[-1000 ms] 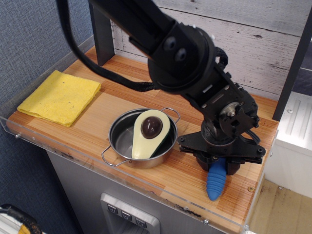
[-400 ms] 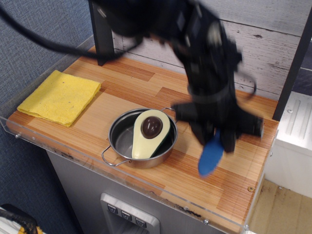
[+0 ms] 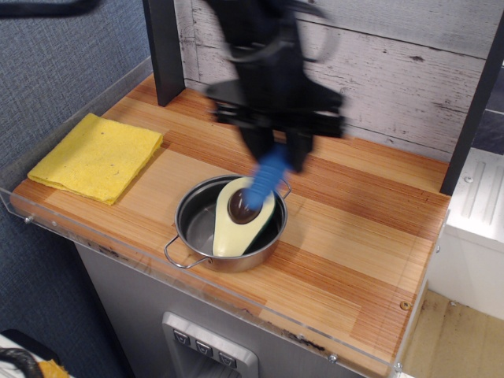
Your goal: Place the blue fork on top of the yellow towel
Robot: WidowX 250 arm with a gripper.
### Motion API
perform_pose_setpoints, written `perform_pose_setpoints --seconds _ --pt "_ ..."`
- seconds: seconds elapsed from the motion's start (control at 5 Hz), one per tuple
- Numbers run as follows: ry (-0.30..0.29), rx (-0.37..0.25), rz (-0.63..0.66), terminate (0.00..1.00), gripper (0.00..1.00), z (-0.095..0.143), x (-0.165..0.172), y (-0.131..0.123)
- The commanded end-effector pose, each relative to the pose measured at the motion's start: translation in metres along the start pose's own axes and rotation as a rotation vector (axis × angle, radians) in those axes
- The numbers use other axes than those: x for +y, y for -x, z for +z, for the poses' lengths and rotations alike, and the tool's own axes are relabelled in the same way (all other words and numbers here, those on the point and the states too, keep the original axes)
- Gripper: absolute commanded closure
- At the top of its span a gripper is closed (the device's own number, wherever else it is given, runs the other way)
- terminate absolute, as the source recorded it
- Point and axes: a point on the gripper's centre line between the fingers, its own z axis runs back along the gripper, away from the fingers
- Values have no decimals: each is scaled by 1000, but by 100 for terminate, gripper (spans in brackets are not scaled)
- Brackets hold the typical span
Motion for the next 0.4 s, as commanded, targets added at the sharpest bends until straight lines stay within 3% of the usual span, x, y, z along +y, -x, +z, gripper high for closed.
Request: perform_pose_setpoints --seconds 0.0,0.2 --pt "-143 22 16 0 100 4 95 -6" --pt "-177 79 -40 0 100 -10 147 -12"
